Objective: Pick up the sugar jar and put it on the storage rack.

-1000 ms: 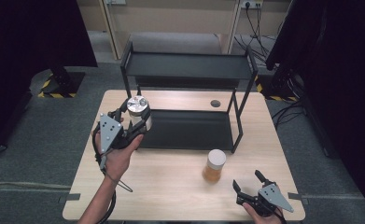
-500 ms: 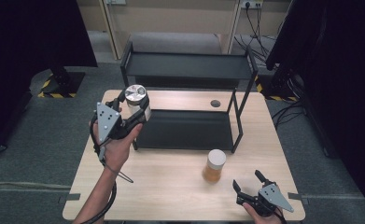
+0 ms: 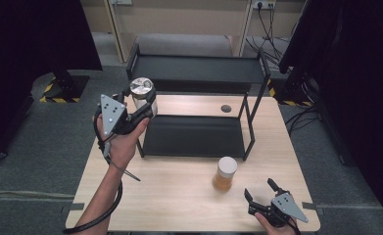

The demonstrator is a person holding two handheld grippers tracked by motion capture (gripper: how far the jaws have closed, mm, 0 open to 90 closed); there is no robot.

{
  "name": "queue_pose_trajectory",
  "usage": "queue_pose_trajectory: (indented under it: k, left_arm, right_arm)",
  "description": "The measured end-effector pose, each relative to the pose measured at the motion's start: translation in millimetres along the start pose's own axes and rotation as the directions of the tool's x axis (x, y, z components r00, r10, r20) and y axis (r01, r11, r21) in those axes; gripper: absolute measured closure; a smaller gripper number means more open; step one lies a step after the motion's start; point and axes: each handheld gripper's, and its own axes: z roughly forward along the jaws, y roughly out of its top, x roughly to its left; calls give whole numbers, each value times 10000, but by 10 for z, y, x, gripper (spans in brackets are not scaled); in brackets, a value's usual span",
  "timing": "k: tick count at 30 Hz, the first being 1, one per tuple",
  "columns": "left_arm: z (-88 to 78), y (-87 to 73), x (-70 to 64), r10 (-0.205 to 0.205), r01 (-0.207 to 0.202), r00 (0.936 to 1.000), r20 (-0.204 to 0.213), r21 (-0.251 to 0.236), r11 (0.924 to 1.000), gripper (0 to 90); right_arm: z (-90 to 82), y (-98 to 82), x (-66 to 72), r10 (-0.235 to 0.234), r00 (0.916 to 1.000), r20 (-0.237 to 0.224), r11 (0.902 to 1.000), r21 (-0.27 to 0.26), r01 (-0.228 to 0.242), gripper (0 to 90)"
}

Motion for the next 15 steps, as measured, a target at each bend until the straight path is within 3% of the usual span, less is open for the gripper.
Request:
queue_pose_trajectory:
  k: [15]
  left_arm:
    - [208, 166, 15, 76, -77, 9999, -113, -93, 9999, 346]
  right_arm:
    - [0, -1, 0, 20, 10000, 2, 10000, -3, -20, 74]
